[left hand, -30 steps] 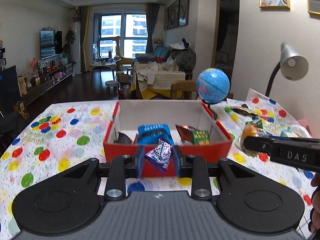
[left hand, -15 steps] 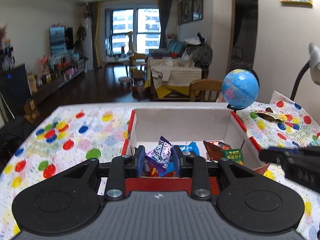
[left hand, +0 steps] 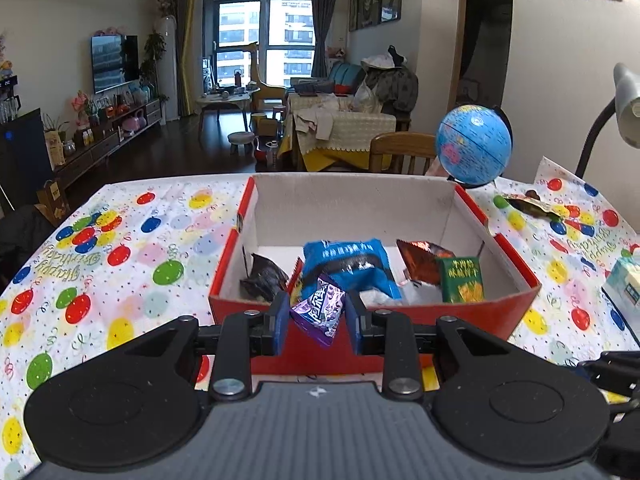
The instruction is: Organize snacks
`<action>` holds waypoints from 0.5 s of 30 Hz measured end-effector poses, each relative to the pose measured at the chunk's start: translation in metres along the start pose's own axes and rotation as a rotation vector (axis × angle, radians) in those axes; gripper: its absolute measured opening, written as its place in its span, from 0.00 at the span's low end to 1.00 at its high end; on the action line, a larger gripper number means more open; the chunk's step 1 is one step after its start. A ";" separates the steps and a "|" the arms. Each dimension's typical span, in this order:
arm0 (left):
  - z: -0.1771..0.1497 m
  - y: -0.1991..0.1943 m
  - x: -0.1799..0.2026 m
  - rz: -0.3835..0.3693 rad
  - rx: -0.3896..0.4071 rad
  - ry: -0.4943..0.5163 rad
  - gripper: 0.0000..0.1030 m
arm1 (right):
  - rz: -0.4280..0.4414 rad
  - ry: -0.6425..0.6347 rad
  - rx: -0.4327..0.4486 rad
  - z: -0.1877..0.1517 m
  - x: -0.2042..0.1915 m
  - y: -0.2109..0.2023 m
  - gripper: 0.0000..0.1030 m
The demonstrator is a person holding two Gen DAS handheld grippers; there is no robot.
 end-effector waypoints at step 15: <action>-0.030 0.014 -0.006 0.021 -0.053 -0.001 0.28 | 0.017 -0.088 -0.087 -0.026 -0.015 0.029 0.68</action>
Point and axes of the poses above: each gripper's, at about its wrist camera, not at the fingertips, and y roughly the way its jaws point, x to its right, z to its top, the point moved 1 cm from there along y, roughly the way its jaws point, and after that the axes turned 9 degrees about -x, right-handed, at the moved point
